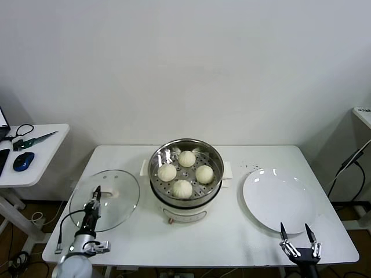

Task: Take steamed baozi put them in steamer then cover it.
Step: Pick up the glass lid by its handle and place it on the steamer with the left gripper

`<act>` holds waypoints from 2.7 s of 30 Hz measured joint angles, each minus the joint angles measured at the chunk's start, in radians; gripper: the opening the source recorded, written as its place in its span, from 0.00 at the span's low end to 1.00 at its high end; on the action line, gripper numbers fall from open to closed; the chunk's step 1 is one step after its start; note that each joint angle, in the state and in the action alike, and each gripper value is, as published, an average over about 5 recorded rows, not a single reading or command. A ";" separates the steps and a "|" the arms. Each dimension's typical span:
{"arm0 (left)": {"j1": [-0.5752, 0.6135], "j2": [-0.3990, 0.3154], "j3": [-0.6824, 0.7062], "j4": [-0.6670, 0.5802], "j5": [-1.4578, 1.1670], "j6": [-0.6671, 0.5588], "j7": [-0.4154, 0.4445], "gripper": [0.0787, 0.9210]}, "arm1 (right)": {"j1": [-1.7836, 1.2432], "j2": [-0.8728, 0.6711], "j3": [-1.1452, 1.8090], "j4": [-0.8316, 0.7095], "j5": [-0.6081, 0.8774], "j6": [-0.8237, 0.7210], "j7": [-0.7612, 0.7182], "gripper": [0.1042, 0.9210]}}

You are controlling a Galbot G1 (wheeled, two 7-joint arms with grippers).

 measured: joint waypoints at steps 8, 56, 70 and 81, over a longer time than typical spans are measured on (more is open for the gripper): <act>0.036 0.095 -0.004 -0.234 -0.130 0.127 0.143 0.06 | -0.010 -0.002 -0.001 0.000 -0.004 0.005 0.004 0.88; -0.330 -0.235 0.666 -0.389 0.291 0.654 0.610 0.06 | -0.006 -0.017 -0.015 -0.012 0.023 0.057 0.039 0.88; -0.327 -0.286 0.676 -0.288 0.353 0.640 0.564 0.06 | 0.003 -0.014 -0.008 -0.016 0.031 0.065 0.047 0.88; -0.323 -0.295 0.669 -0.258 0.375 0.635 0.550 0.06 | -0.001 -0.012 -0.003 -0.014 0.032 0.069 0.048 0.88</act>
